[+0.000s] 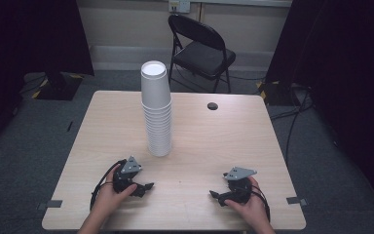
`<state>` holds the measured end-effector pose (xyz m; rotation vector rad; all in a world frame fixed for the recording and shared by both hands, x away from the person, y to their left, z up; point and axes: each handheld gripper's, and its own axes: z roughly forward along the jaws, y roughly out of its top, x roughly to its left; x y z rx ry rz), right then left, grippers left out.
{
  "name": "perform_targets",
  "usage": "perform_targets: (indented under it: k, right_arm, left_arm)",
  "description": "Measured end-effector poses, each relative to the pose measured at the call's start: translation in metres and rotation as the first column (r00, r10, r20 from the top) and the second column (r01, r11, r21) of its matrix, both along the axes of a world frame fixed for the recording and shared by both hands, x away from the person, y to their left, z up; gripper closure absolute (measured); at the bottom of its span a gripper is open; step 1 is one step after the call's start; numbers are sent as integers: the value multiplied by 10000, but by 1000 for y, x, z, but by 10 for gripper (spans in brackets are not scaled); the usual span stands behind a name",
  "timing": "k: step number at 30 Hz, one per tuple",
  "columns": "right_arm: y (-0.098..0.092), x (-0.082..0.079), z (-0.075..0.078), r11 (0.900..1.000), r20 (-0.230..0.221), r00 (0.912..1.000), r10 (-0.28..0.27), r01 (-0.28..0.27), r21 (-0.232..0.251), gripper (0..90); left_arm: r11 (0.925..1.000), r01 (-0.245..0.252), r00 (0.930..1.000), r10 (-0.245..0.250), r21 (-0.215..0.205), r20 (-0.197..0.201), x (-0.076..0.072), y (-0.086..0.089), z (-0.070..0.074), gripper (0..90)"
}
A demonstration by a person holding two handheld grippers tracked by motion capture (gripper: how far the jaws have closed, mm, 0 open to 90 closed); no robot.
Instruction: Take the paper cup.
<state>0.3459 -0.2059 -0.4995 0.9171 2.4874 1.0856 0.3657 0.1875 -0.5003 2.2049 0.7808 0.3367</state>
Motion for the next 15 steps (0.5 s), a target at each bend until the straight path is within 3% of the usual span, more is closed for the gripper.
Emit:
perform_targets:
  k: [5, 9, 14, 15]
  right_arm:
    - [4, 0, 3, 9997, -204, 9996, 216, -218, -142, 145]
    - [7, 5, 9, 9992, -382, 9985, 398, -396, 42, 153]
    - [15, 16, 28, 9981, -560, 9965, 614, -609, 104, 169]
    - [21, 22, 38, 9967, -798, 9935, 810, -800, 161, 168]
  left_arm:
    - [10000, -4, 10000, 4, -1, 1, 0, 0, 0, 129]
    - [10000, -16, 10000, 16, 25, -3, 0, 0, 0, 129]
    - [10000, -42, 10000, 42, 0, -1, -1, 0, 0, 129]
    - [10000, -42, 10000, 42, -2, -4, -1, 0, 0, 128]
